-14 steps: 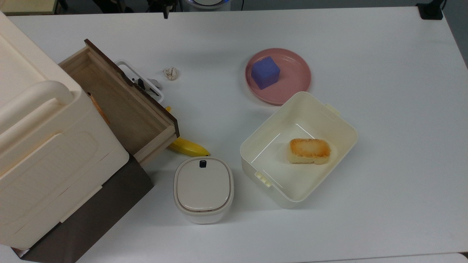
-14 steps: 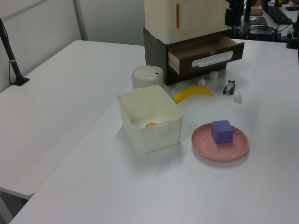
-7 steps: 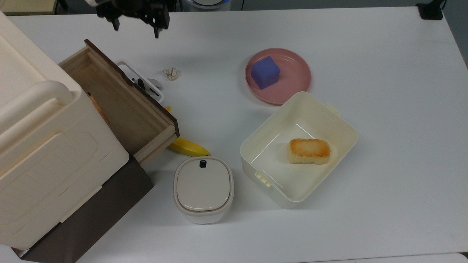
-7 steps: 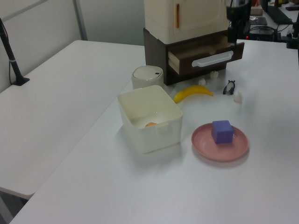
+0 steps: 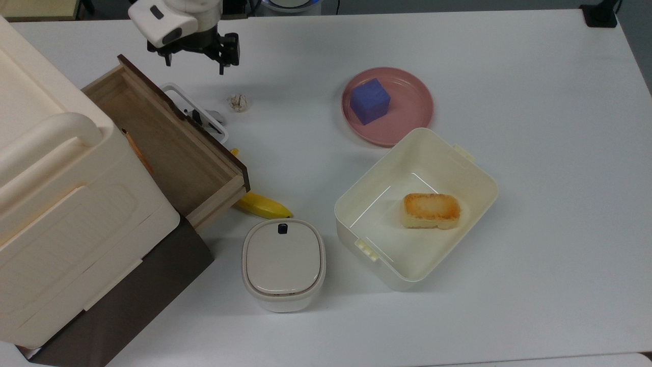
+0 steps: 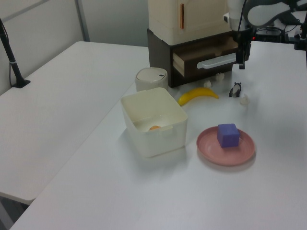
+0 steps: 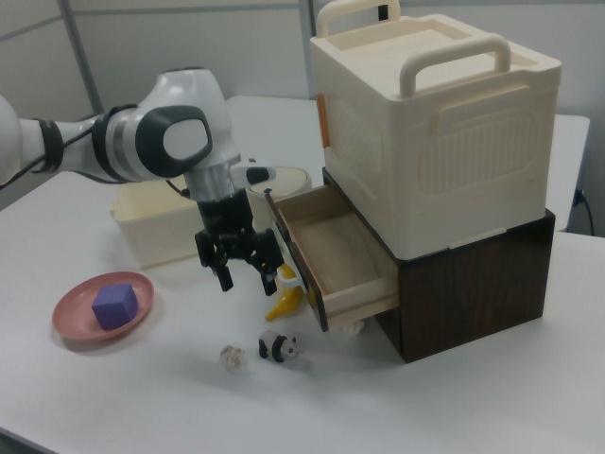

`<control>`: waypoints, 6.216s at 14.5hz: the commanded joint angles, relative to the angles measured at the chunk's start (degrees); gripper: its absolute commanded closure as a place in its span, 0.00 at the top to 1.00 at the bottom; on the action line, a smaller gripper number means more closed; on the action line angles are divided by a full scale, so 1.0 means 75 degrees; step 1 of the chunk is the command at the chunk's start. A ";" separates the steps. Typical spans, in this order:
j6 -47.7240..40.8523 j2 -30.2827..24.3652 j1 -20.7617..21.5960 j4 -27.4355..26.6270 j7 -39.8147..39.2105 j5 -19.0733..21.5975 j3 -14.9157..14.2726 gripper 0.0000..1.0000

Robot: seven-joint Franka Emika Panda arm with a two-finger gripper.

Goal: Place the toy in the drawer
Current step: 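Move the open gripper down over the black-and-white panda toy, then close the gripper on the panda toy, then lift the panda toy up off the table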

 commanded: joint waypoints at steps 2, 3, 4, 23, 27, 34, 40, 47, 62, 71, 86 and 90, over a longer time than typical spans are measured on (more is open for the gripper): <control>0.0412 0.0393 0.0353 -0.0302 -0.0042 -0.0470 -0.0007 1.00; 0.0424 0.0568 0.0435 -0.0302 0.0005 -0.0598 -0.0007 1.00; 0.0494 0.0791 0.0552 -0.0291 0.0052 -0.0727 -0.0007 1.00; 0.1526 0.1519 0.0600 -0.0572 0.1177 -0.1725 -0.0007 1.00; 0.1526 0.1730 0.0565 -0.0572 0.1177 -0.1736 -0.0007 1.00; 0.1549 0.1918 0.0494 -0.0548 0.1189 -0.1889 -0.0007 0.89; 0.1549 0.1906 0.0494 -0.0537 0.1200 -0.1865 0.0005 0.29; 0.1024 0.1672 0.0599 -0.0537 0.2137 -0.1842 0.0672 0.16; 0.0295 0.0874 -0.0512 -0.0548 0.2314 -0.2249 0.0884 1.00; 0.0494 0.1109 -0.0924 -0.0653 0.2243 -0.3025 0.0872 1.00; 0.2017 0.1519 -0.1521 -0.1029 0.0922 -0.2406 0.0872 1.00; 0.2018 0.1589 -0.1439 -0.1181 0.0919 -0.2393 0.0872 0.84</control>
